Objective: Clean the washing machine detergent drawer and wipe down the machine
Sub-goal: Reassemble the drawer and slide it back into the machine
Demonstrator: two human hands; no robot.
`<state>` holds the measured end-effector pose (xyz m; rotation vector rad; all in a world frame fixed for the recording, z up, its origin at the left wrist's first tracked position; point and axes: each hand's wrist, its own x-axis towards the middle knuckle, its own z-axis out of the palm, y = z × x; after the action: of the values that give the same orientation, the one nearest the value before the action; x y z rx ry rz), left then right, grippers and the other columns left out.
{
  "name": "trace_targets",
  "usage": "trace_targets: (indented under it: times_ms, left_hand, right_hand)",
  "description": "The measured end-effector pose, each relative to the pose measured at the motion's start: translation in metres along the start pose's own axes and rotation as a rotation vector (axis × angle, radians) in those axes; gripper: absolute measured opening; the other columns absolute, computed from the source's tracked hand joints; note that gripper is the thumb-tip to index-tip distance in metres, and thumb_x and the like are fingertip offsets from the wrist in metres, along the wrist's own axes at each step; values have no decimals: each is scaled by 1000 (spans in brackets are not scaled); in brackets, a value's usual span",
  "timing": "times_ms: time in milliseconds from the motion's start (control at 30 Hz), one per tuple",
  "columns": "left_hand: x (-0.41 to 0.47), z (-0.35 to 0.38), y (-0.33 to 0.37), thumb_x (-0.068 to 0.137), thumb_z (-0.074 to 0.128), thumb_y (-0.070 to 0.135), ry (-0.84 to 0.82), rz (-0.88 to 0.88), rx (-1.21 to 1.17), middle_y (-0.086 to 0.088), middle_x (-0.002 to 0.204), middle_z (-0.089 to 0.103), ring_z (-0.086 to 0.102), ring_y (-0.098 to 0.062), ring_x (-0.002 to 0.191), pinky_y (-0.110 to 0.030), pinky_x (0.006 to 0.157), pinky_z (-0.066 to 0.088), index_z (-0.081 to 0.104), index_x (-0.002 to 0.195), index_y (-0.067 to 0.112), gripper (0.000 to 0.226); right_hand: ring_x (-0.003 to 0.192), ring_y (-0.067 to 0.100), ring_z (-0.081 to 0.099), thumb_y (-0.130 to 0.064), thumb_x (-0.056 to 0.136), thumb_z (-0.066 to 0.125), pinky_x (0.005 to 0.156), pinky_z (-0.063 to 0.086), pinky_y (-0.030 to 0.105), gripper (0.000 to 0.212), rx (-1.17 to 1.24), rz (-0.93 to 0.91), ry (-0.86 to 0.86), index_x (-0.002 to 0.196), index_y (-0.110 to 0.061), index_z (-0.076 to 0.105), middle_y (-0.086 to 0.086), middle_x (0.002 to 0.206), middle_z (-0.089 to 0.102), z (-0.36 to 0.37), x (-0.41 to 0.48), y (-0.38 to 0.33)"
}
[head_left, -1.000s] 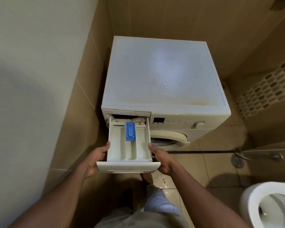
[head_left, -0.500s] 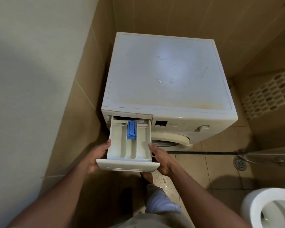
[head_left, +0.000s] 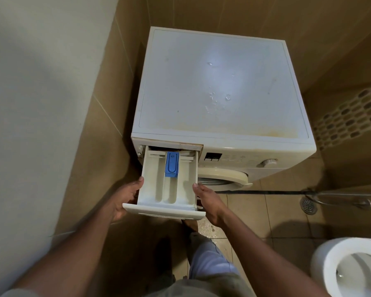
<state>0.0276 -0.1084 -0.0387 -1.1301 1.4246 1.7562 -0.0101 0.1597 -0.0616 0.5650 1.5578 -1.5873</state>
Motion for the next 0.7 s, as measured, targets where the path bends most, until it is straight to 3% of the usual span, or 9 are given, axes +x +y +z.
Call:
trace_targets:
  times_ms: [100, 233, 367, 500, 600, 700]
  left_hand:
    - [1, -5, -1, 95, 60, 47, 13, -5, -7, -17, 130, 63, 57, -35, 124, -46, 79, 56, 60, 131, 14, 48]
    - [2, -2, -2, 93, 63, 47, 26, -10, -2, -12, 113, 68, 63, -29, 103, -41, 69, 52, 66, 113, 17, 36]
    - [3, -1, -2, 93, 63, 45, 23, 5, -16, -13, 114, 68, 61, -31, 105, -45, 74, 53, 65, 111, 17, 32]
    - [5, -3, -2, 95, 61, 43, 31, 29, -6, -16, 122, 66, 58, -39, 118, -59, 102, 47, 63, 117, 14, 36]
    - [5, -3, -1, 97, 59, 43, 29, 33, -15, -16, 119, 68, 62, -37, 112, -58, 99, 50, 63, 115, 15, 34]
    - [5, -3, -3, 95, 60, 44, 15, 26, -23, -16, 118, 69, 64, -38, 110, -53, 92, 55, 63, 116, 14, 37]
  right_hand:
    - [137, 23, 45, -39, 104, 47, 106, 36, 34, 45, -43, -19, 8, 143, -17, 50, 1, 143, 56, 6, -1, -4]
    - [138, 23, 42, -41, 105, 45, 103, 35, 34, 51, -66, -15, 63, 150, -17, 42, 2, 151, 47, 11, 3, -10]
    - [99, 3, 58, -39, 105, 45, 82, 46, 24, 44, -38, 12, 51, 144, -19, 49, -16, 110, 64, 10, 3, -12]
    - [106, 11, 60, -40, 104, 46, 87, 49, 29, 38, -22, 14, 43, 138, -24, 54, -11, 112, 65, 10, 4, -8]
    - [94, 8, 64, -39, 105, 46, 70, 53, 23, 19, -11, 29, 48, 115, -37, 61, -14, 103, 67, 12, 1, -3]
    - [74, 2, 73, -34, 106, 44, 54, 54, 15, 18, 22, 43, 40, 105, -34, 62, -15, 86, 76, 10, -1, 4]
